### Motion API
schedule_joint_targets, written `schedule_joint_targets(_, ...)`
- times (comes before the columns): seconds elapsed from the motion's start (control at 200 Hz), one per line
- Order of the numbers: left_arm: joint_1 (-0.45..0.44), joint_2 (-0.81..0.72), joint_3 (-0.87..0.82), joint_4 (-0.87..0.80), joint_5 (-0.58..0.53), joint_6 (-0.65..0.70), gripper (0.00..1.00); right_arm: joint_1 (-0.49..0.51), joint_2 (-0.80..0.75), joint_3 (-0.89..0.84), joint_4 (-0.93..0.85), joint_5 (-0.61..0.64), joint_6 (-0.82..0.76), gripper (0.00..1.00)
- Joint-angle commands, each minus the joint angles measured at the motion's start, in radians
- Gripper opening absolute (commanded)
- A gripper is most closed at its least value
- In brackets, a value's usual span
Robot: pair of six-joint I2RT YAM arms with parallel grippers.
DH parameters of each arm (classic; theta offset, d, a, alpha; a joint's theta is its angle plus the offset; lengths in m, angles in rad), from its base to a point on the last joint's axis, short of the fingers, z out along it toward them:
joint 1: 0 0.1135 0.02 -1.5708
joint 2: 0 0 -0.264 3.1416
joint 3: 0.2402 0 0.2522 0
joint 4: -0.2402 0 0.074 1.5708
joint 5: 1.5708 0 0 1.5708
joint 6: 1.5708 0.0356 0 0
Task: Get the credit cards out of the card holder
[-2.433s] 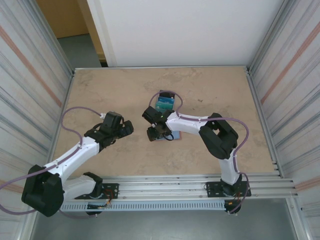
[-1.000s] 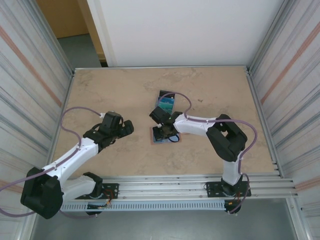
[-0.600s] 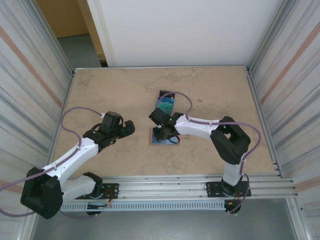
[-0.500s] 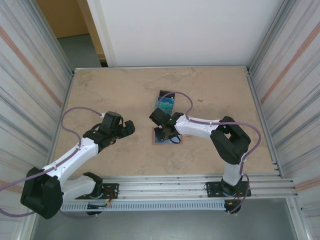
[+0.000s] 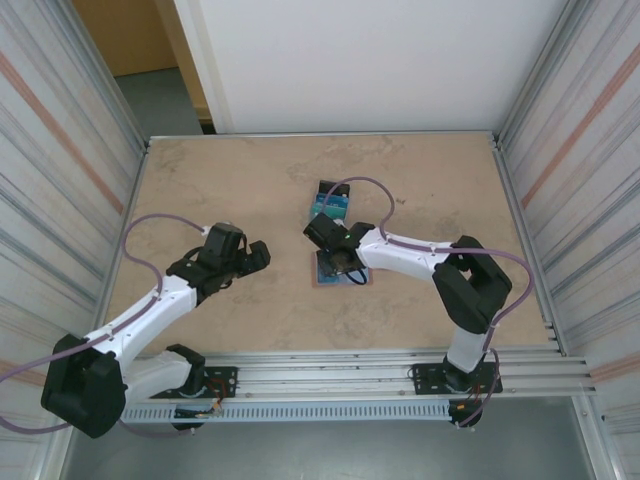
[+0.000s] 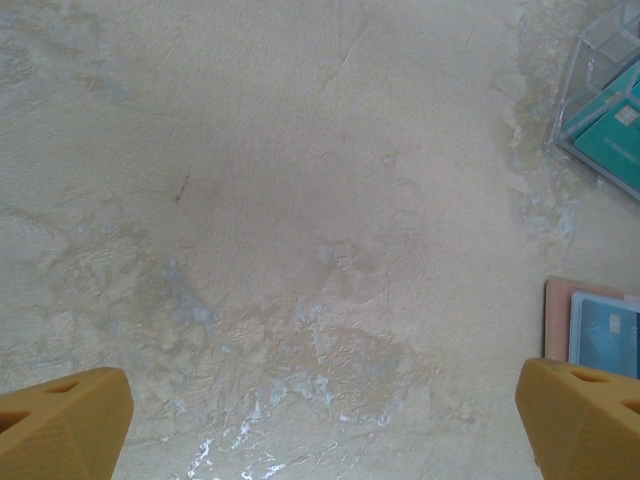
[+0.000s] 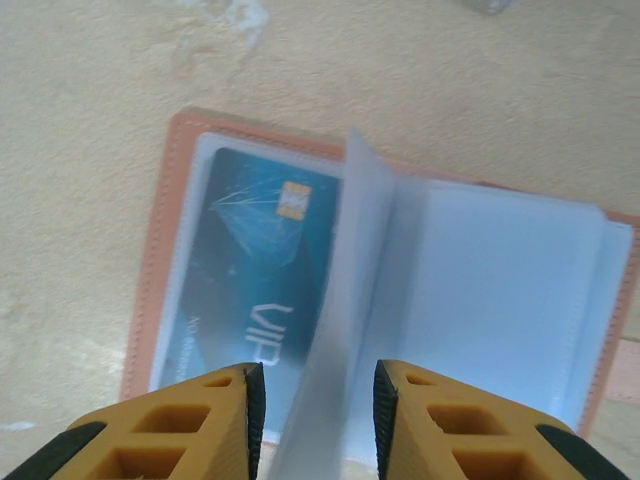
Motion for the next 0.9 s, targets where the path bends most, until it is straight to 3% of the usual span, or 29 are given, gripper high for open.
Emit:
schedule_joint_targets(0.0,-0.016,0.005,0.028,0.014,-0.012,0.017,0.99,-0.022,-0.039,-0.027,-0.041,0.049,0.032,0.36)
schedule_joint_targets(0.316,-0.107,0.088,0.092,0.017,-0.065,0.044,0.99,-0.085,-0.08,-0.106,-0.028,0.052,0.044,0.37)
schedule_joint_targets(0.676,-0.276,0.393,0.257,0.028,-0.1,0.076,0.99,-0.111,-0.049,-0.157,0.006,0.046,0.045,0.38)
schedule_joint_targets(0.892,-0.314,0.505,0.305,0.041,-0.088,0.079,0.99,-0.132,-0.061,-0.186,0.026,0.02,0.049,0.36)
